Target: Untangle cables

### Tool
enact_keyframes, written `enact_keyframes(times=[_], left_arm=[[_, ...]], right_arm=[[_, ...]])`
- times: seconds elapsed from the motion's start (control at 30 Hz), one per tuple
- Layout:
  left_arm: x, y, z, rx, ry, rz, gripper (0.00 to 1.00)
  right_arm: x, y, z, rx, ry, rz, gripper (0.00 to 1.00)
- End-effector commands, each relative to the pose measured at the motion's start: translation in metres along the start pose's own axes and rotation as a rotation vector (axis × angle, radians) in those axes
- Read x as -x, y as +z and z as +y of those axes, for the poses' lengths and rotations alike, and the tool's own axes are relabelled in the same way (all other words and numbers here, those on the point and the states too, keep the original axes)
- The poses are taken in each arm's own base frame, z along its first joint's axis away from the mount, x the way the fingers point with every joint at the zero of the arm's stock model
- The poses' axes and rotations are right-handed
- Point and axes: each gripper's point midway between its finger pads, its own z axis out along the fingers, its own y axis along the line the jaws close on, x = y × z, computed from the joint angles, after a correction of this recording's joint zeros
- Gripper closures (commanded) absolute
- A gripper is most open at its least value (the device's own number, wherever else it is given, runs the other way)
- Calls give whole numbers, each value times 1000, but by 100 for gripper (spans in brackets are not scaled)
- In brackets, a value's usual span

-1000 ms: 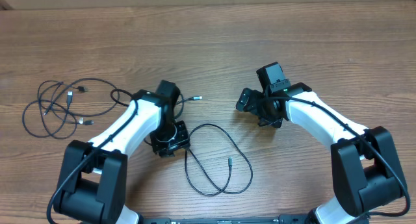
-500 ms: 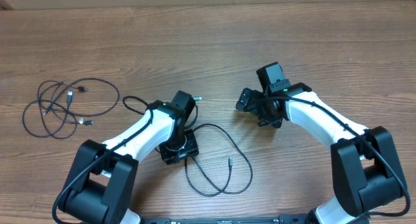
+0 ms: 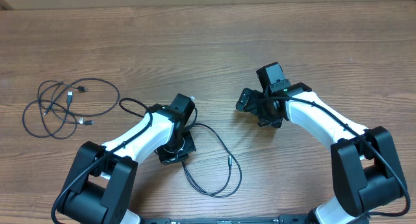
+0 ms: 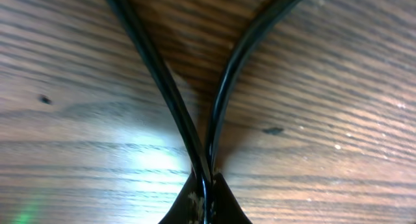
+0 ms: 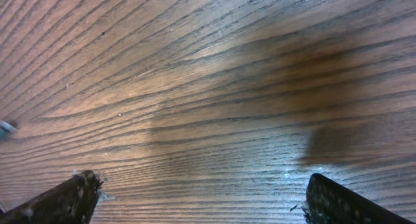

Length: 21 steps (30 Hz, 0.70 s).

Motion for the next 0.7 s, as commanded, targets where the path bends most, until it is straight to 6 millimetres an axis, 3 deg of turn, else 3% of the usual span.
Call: enact_keyframes(times=[0.0,0.13,0.3,0.47,0.67], left_arm=[[23,-10,7,49,42,-92,96],[51,-43,-6,10,140,-159,96],[91,-109,-3,54,211,-286,96],[141,-186,43,304,107,-538,96],[184,-275,95,579,-87,-865,96]], right_arm=[[8,-6,7,11,-8,-31,0],[8,-6,7,11,-8,-31,0],[8,-6,7,11,-8,-31,0],[8,-6,7,11,-8,-31,0],[8,-6,7,11,-8,-31,0]])
